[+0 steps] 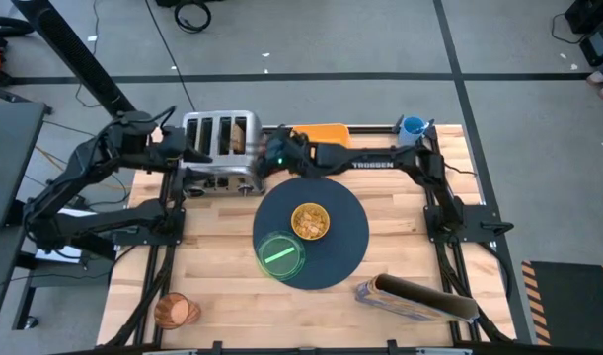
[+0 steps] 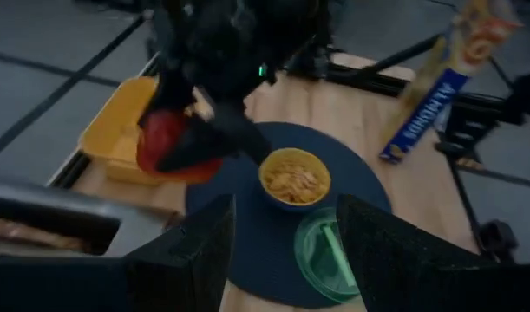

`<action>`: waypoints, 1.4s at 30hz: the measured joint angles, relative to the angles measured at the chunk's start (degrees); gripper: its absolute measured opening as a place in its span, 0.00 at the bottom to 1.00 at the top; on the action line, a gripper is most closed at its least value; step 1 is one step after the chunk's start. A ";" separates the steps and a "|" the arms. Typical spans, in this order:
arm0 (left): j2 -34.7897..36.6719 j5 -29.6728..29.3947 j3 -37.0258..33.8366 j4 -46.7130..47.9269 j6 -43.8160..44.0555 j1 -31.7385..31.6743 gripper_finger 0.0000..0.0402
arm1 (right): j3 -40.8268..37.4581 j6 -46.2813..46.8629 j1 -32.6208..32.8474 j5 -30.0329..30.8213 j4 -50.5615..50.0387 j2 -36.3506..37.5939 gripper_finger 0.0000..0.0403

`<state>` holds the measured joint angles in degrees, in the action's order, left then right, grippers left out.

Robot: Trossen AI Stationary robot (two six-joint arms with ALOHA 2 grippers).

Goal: Arrange a breakfast setting
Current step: Put the red apple on the table mat to the top left of the yellow bowl

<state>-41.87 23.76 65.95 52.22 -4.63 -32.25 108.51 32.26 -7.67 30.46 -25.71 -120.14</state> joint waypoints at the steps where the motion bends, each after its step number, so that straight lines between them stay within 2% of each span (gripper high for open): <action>1: 0.04 0.94 -0.19 -0.75 -0.11 0.00 0.52 | -0.44 -0.47 0.82 -0.08 -0.01 0.00 0.82; 5: 0.10 2.46 -4.12 -4.27 2.81 0.01 0.52 | -0.79 -5.14 4.84 1.06 0.72 -0.02 0.82; 9: -0.09 1.68 -11.47 -11.68 8.07 0.00 0.52 | -0.81 -15.10 8.31 3.55 1.68 0.67 0.82; 13: -0.13 0.73 -18.63 -26.18 16.03 0.37 0.52 | -0.77 -22.29 9.80 4.45 1.76 3.10 0.82; 17: -0.22 -0.11 -24.06 -41.07 18.48 3.01 0.52 | -0.79 -30.79 10.94 4.84 2.00 5.63 0.82; 24: -2.38 -9.05 -27.60 -61.64 18.35 9.53 0.52 | -0.77 -39.01 11.84 2.29 7.26 8.74 0.82; 34: -5.05 -14.58 -27.58 -70.49 19.06 12.66 0.51 | -0.77 -45.06 10.91 2.04 15.10 9.83 0.82; 42: -5.07 -15.39 -27.58 -72.73 21.19 12.61 0.35 | -0.77 -46.18 10.51 0.69 17.68 9.83 0.82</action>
<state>-46.94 8.38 38.37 -20.51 16.56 -19.64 107.74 -13.92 2.84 31.15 -8.03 -110.30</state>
